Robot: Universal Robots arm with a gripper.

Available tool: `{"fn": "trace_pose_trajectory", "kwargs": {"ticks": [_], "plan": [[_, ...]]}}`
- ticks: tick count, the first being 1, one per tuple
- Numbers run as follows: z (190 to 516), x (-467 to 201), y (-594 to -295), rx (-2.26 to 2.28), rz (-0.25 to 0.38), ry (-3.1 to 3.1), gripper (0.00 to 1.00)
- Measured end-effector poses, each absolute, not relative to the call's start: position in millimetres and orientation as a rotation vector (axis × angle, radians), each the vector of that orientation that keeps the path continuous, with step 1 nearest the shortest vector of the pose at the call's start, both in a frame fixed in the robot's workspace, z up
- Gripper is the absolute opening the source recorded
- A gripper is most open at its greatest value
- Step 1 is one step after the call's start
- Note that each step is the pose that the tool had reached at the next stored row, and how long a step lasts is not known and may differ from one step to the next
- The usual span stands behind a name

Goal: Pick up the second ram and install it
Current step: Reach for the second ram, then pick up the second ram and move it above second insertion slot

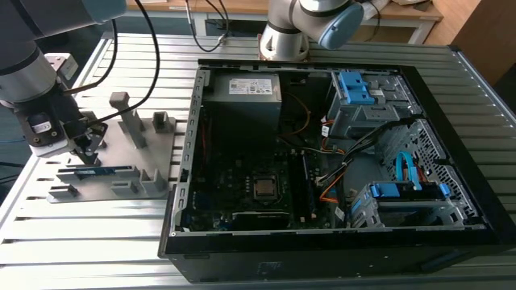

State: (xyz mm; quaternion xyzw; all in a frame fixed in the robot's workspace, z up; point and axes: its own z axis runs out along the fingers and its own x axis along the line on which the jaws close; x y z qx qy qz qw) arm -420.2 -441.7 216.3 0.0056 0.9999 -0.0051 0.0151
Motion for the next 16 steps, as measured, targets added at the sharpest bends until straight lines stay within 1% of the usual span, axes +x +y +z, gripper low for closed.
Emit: {"fn": "trace_pose_trajectory", "kwargs": {"ticks": [16], "plan": [[216.3,-420.2,-441.9,-0.037,-0.015,3.111,0.1]]}}
